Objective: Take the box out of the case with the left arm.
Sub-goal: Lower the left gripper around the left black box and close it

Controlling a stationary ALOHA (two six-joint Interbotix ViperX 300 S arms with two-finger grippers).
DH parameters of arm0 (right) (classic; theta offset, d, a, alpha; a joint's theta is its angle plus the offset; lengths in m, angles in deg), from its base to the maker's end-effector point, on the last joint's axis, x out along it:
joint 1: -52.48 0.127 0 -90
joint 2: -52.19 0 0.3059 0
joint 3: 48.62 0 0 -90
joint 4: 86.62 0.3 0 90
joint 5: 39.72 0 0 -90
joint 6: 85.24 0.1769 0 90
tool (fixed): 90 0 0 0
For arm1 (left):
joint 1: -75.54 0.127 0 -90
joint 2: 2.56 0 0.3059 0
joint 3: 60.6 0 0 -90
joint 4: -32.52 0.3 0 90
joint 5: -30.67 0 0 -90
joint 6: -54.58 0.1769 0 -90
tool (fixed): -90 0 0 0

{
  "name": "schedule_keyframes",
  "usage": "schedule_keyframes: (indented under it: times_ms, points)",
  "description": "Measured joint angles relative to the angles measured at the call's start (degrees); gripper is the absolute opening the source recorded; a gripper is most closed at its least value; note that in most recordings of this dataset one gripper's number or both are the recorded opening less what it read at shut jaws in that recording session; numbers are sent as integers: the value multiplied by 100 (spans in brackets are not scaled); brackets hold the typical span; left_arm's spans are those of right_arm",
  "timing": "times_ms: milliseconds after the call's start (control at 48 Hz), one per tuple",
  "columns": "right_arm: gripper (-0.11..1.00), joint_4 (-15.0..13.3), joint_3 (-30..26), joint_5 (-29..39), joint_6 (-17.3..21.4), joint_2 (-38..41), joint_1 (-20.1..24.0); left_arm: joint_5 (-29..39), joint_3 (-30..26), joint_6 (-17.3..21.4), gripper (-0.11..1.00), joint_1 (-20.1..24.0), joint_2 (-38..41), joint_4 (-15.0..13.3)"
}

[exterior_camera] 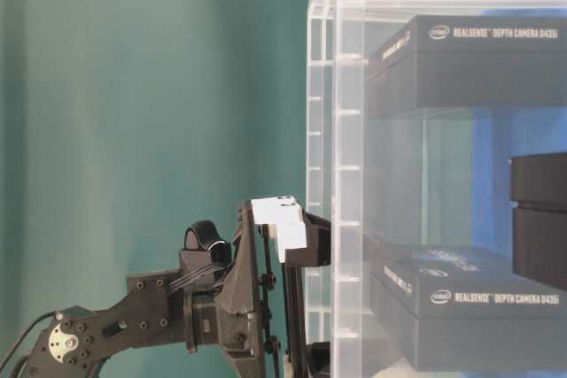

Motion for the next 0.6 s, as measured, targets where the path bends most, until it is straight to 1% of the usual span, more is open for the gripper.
schedule_keyframes:
  times_ms: [500,563,605]
  points:
    - [2,0,-9,0,0,0,0,-35,26,-70,87,0,-9,9]
    - [2,0,0,0,0,0,0,-44,18,-97,85,0,-9,9]
    - [2,0,0,-9,0,9,0,-62,26,-123,79,-9,-9,0]
